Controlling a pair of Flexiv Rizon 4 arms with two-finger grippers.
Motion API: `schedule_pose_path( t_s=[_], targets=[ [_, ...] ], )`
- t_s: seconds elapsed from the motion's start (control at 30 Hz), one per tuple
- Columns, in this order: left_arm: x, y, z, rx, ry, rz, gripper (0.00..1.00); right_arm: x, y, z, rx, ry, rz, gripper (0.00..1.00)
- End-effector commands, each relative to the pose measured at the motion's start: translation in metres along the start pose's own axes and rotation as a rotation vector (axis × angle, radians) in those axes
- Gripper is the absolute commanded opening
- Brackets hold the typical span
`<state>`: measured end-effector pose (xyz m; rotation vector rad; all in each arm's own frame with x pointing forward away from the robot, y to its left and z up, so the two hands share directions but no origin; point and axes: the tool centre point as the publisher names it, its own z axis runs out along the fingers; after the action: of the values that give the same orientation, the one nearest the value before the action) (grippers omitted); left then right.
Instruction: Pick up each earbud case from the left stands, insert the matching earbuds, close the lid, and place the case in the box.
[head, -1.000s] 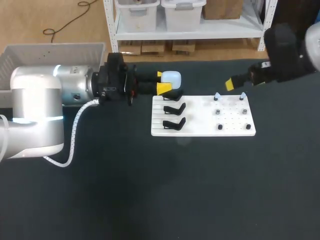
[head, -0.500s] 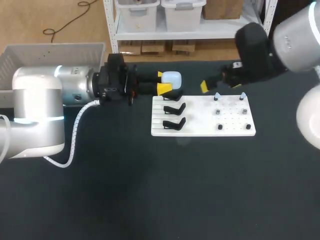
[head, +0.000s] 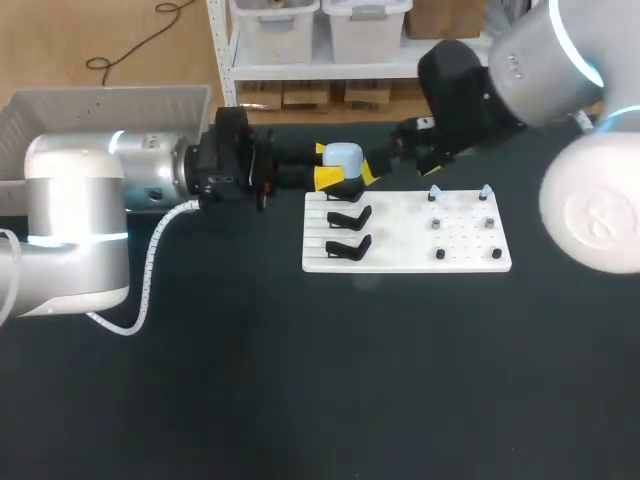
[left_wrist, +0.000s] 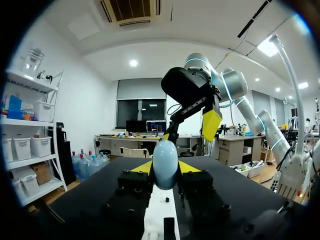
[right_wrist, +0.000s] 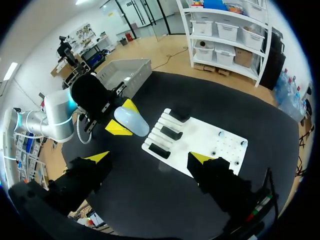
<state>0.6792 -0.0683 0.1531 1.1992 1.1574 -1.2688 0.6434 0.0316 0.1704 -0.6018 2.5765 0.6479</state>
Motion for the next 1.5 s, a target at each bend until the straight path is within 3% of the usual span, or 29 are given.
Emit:
schedule_pose_path(
  t_s=[0.03, 1.5],
  targets=[
    [0.001, 0.001, 0.0, 0.0, -0.002, 0.001, 0.0, -0.012, -0.001, 0.014, -0.013, 0.044, 0.008, 1.0],
    [0.001, 0.001, 0.0, 0.0, -0.002, 0.001, 0.0, -0.03, -0.008, 0.033, -0.026, 0.052, 0.039, 1.0]
  ],
)
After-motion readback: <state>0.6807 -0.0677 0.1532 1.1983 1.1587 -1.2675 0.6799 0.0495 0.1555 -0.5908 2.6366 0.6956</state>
